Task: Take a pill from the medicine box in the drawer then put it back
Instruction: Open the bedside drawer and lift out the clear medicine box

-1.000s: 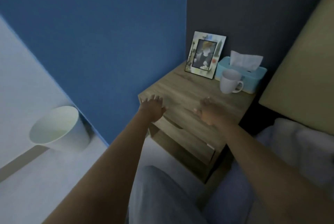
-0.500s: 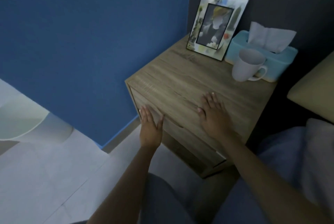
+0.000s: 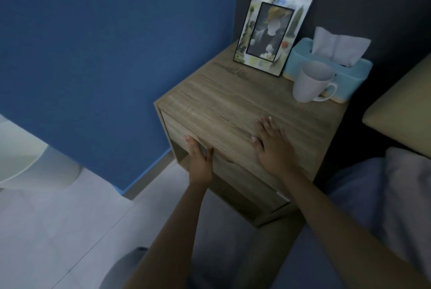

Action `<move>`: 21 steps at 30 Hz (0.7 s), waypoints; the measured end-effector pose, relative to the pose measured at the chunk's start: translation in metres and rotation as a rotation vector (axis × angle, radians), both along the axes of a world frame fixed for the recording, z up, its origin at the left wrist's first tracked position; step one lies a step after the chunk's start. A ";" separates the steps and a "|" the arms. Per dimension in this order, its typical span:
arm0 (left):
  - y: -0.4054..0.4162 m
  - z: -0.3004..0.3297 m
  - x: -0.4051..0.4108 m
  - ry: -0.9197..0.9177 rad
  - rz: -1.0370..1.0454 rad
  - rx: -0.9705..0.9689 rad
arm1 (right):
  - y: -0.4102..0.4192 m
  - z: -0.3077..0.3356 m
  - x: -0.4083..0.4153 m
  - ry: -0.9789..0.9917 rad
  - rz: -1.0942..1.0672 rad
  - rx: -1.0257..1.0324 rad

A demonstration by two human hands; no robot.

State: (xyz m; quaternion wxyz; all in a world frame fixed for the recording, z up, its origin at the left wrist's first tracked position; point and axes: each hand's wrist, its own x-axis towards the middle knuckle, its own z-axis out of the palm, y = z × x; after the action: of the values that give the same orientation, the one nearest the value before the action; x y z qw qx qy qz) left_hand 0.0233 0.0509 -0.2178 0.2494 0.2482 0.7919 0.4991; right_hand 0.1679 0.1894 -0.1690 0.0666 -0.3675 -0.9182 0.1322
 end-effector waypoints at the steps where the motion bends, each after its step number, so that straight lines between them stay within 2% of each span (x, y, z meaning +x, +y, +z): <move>1: 0.001 0.000 0.001 -0.018 0.012 0.012 | 0.000 0.000 0.000 -0.001 0.001 -0.001; 6: 0.001 0.003 0.008 -0.160 0.092 0.076 | -0.001 0.002 0.000 -0.002 0.000 -0.017; 16: -0.032 0.004 0.007 -0.241 0.098 0.081 | 0.003 -0.002 0.000 0.011 0.004 -0.019; 21: -0.068 0.002 0.012 -0.219 0.161 0.093 | 0.004 -0.003 -0.001 0.005 -0.004 -0.002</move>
State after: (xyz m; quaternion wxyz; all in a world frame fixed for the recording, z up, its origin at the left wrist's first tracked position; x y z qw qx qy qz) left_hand 0.0351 -0.0170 -0.2163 0.2817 0.1393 0.7533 0.5778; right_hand 0.1674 0.1938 -0.1720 0.0690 -0.3691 -0.9171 0.1339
